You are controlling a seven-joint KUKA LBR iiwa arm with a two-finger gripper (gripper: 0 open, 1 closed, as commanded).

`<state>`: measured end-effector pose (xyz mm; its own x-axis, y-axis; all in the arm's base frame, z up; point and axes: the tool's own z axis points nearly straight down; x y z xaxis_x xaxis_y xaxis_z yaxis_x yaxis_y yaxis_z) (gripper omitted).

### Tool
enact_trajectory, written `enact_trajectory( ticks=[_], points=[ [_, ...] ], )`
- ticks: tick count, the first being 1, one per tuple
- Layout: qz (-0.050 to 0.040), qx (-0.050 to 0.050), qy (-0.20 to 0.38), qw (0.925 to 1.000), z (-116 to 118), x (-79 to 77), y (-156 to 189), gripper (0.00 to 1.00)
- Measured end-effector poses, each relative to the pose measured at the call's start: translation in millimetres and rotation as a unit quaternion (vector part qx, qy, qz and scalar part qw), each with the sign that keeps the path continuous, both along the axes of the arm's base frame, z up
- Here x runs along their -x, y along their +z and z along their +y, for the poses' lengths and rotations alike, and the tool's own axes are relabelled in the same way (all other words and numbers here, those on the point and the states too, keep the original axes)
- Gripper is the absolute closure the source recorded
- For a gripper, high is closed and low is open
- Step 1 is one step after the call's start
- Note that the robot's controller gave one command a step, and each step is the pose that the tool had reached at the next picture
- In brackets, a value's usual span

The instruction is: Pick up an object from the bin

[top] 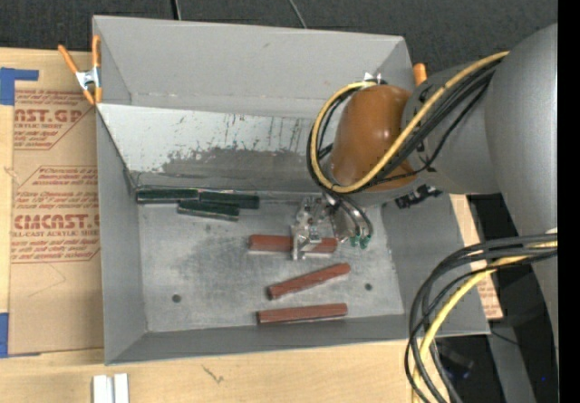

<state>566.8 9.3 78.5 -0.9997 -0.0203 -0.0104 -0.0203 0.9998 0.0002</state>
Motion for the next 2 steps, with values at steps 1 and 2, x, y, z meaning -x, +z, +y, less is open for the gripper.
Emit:
enact_trajectory(
  ticks=[1, 2],
  points=[
    [0.0, 0.0, 0.0, 1.0, 0, 0.0, 0, 1.0],
    [0.0012, 0.001, 0.01, 1.0, -9, 10.5, 165, 1.0]
  ],
)
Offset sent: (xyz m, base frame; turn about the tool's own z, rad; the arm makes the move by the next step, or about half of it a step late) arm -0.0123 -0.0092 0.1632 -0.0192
